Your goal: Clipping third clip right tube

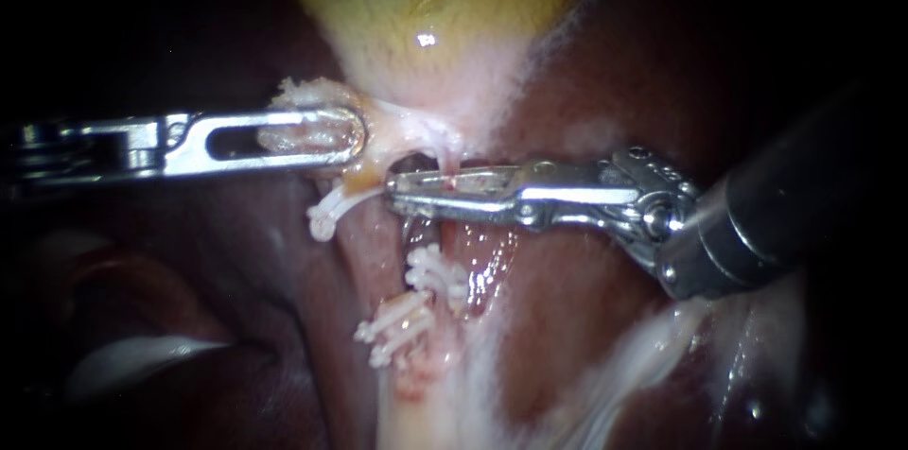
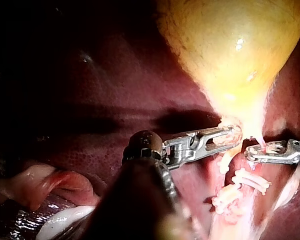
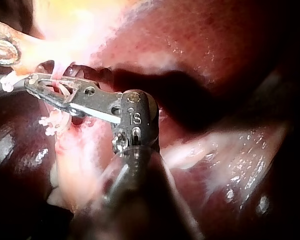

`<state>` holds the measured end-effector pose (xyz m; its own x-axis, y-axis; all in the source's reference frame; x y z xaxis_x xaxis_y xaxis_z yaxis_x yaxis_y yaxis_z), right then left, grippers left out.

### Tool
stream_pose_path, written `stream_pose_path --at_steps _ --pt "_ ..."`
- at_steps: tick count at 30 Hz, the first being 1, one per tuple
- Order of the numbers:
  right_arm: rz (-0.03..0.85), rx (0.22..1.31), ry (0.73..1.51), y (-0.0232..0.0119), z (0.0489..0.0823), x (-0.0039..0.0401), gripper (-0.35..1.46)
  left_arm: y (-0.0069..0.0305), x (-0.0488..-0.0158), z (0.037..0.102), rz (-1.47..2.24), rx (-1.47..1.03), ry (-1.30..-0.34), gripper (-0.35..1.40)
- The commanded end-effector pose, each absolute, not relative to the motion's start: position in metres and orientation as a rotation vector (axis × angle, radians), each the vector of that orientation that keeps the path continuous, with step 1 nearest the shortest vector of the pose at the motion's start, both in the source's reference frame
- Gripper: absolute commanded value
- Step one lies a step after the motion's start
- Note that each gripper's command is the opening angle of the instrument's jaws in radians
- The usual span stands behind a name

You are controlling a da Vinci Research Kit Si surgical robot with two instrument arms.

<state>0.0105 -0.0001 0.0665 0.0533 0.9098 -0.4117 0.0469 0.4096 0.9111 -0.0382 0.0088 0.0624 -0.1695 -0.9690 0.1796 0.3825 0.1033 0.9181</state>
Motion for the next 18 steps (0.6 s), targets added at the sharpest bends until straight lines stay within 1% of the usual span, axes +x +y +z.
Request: stream_pose_path --at_steps 1,18 --pt "0.832 0.938 1.35 0.0 0.0667 0.0103 -0.35 0.0088 -0.0382 0.0624 -1.4 0.719 -1.127 -0.35" --pt "0.832 0.935 1.34 0.0 0.0668 0.0101 -0.35 0.0088 -0.0382 0.0624 -1.4 0.718 -1.127 -0.35"
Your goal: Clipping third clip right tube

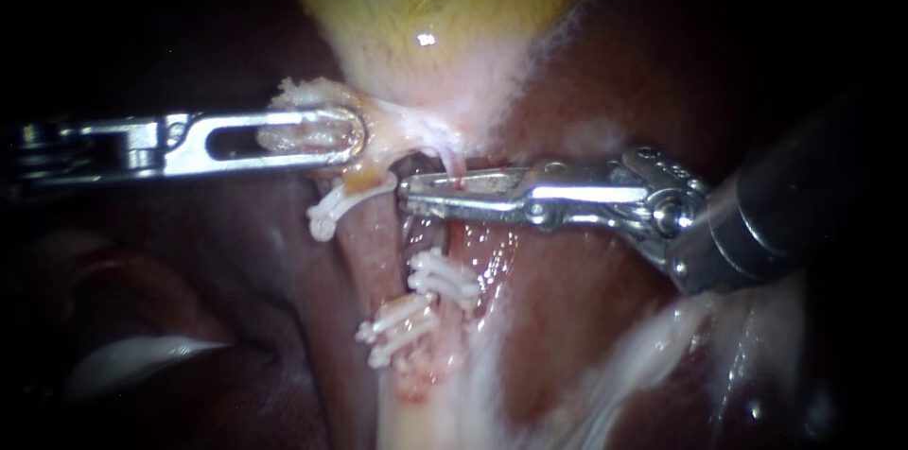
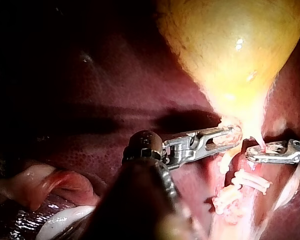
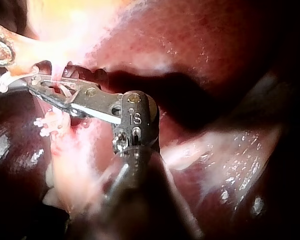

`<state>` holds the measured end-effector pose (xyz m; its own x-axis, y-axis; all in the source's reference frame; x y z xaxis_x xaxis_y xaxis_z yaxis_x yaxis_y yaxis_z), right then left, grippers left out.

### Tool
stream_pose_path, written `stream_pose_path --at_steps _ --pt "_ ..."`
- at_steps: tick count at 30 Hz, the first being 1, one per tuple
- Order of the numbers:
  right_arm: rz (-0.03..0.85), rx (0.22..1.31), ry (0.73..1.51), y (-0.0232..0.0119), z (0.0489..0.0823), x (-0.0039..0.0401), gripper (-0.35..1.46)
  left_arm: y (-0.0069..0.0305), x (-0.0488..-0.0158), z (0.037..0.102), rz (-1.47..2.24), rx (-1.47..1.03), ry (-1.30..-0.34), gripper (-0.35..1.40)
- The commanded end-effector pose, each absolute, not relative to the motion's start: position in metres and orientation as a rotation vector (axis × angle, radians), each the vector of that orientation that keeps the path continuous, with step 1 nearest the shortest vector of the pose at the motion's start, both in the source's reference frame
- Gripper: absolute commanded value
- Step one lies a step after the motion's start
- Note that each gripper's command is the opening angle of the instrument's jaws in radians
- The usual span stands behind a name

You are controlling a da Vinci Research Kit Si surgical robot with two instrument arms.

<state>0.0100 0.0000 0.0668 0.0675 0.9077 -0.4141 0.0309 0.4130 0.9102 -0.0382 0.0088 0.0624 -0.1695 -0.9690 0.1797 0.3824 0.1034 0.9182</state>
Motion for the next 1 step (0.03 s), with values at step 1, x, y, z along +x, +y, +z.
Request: stream_pose_path --at_steps 1 --pt "0.832 0.935 1.34 0.0 0.0668 0.0101 -0.35 0.0088 -0.0382 0.0624 -1.4 0.718 -1.127 -0.35"
